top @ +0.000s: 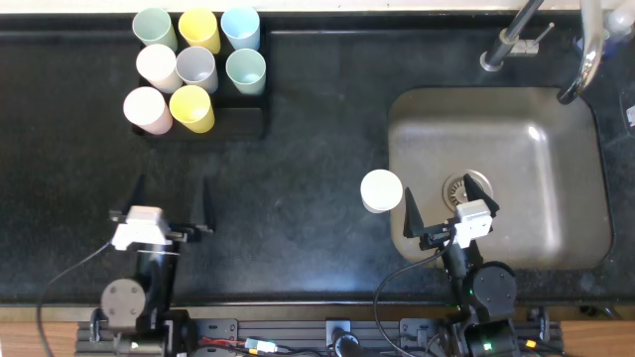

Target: Store Cups

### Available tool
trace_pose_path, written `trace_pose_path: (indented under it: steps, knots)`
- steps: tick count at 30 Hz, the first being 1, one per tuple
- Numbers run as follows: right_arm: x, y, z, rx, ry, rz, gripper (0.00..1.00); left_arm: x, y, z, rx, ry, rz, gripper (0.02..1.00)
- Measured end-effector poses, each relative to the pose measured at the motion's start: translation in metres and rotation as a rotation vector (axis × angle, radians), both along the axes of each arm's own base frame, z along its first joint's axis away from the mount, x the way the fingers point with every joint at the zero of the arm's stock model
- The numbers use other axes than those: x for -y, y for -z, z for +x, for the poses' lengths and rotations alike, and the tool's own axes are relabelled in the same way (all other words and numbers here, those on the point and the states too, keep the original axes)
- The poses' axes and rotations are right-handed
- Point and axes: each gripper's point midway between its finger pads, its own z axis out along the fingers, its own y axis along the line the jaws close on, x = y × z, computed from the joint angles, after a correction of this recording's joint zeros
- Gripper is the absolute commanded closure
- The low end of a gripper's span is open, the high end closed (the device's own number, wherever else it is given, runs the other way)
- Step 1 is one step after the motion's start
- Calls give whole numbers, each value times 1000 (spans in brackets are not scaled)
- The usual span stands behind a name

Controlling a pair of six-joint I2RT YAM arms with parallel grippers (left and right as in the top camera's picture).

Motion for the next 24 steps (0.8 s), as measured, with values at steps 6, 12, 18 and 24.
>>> trace_pose_path:
  steps: [6, 12, 18, 24]
  knots:
    - [0, 0, 0, 1, 0, 0, 3, 4, 43, 1, -171, 19, 5, 18]
    - [0, 0, 0, 0, 0, 0, 3, 7, 47, 0, -182, 29, 7, 18]
    - [0, 0, 0, 0, 0, 0, 5, 7, 47, 0, -183, 29, 7, 18]
    - [0, 0, 0, 0, 0, 0, 3, 7, 47, 0, -183, 28, 7, 18]
